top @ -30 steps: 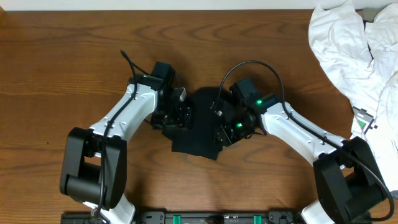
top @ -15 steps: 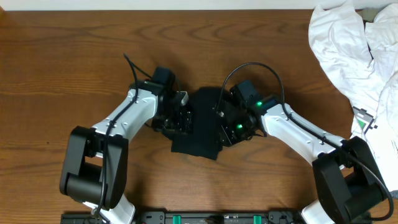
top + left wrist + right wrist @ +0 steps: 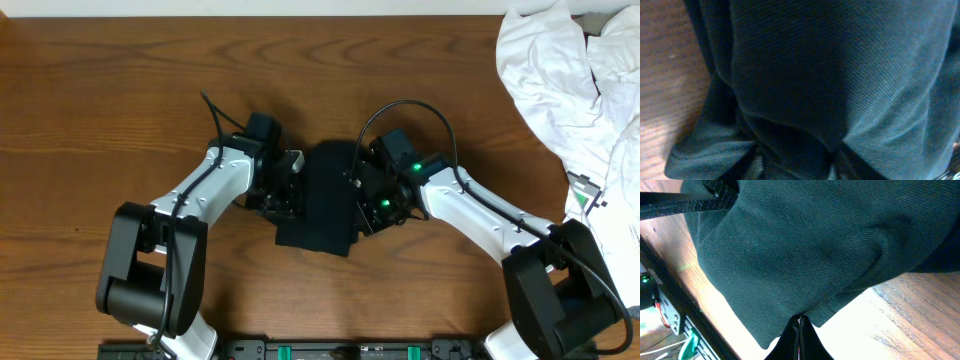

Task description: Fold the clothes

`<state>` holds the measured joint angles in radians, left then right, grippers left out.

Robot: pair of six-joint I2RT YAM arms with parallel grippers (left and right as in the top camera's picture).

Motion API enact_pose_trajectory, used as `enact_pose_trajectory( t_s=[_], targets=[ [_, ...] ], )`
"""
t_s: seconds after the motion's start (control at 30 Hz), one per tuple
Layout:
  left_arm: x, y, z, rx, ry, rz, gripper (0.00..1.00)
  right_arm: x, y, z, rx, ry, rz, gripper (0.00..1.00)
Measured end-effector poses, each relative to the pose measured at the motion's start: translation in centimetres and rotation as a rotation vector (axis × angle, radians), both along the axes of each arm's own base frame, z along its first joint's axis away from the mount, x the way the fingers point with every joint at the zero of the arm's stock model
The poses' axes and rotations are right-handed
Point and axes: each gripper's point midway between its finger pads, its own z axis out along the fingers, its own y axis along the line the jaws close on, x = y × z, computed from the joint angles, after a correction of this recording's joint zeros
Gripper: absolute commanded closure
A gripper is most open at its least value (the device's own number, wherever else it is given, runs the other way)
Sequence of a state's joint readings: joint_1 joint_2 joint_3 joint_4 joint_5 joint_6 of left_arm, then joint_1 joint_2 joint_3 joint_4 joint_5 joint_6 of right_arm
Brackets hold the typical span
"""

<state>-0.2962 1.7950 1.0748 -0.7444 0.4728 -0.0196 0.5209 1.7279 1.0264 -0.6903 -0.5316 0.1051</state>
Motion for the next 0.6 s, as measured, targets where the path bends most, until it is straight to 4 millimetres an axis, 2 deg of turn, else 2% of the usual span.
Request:
enact_pose_trajectory(
  t_s=[0.1,0.17,0.33,0.4,0.43,0.47,0.6],
  targets=[
    [-0.2,0.1,0.0,0.003,0.008,-0.002,0.86,0.4,-0.9,-0.6,-0.063,-0.003,-0.049,0.99],
    [-0.4,0.1,0.0,0.005,0.017,-0.004,0.91,0.7,-1.5,-0.9,-0.104,-0.008,-0.08,0.99],
    [-0.8,0.4,-0.1,0.02,0.034,-0.001,0.91,1.1,-2.1,-1.2,-0.144,-0.018,-0.113,0.99],
    [-0.8,0.4,-0.1,0.021,0.034,-0.001,0.9,1.2,-1.9,-1.1,-0.133,-0.02,-0.114,0.94],
    [-0.8,0.4,-0.1,0.022,0.034,-0.001,0.9,1.2,-1.6,-1.0,-0.117,-0.019,-0.111,0.86],
    [-0.8,0.4,-0.1,0.023,0.033,-0.001,0.9,1.2,-1.2,-0.8,-0.09,-0.02,-0.101,0.83],
    [-0.7,0.4,-0.1,0.022,0.03,-0.001,0.9,1.2,1.0,0.4,0.043,-0.016,-0.057,0.82]
  ],
)
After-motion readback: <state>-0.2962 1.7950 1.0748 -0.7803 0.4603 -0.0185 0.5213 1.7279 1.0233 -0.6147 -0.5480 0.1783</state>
